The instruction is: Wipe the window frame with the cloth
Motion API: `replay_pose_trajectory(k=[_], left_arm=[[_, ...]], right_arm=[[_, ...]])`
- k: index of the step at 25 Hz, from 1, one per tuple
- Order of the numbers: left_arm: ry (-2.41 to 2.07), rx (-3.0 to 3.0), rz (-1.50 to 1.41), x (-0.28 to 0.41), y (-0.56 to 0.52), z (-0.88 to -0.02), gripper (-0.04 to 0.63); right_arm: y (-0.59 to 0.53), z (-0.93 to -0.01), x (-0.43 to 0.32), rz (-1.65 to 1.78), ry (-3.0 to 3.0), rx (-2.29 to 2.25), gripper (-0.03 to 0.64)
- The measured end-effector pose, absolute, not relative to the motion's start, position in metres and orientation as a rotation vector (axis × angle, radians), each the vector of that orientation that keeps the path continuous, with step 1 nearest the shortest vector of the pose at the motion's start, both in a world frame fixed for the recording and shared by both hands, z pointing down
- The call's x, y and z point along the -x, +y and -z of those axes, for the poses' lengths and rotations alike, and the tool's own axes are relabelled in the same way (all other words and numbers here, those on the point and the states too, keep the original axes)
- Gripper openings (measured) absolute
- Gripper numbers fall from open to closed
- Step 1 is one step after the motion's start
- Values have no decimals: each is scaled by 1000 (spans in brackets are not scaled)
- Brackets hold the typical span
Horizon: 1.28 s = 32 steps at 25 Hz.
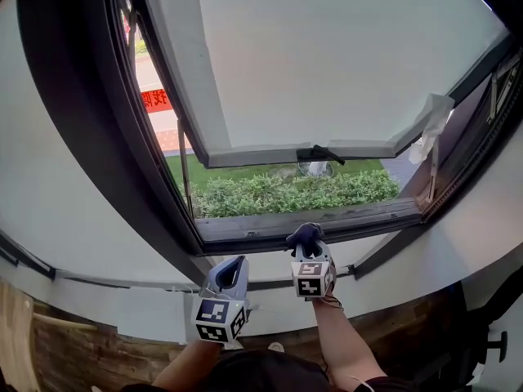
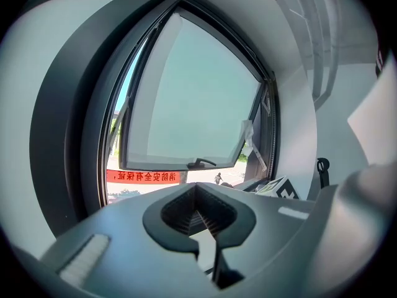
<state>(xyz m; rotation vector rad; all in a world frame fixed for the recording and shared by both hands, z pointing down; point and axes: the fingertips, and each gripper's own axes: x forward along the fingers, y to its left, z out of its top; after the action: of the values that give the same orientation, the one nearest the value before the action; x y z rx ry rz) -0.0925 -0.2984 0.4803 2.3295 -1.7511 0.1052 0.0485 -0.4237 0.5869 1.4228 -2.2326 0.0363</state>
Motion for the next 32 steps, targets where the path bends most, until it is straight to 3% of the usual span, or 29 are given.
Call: replay_pose_trajectory(k=[32], left_arm=[[-1570,-2458,-167,11,-326,-485,8]], right_arm=[[-475,-584,-217,-204,-2056,-1703,75]])
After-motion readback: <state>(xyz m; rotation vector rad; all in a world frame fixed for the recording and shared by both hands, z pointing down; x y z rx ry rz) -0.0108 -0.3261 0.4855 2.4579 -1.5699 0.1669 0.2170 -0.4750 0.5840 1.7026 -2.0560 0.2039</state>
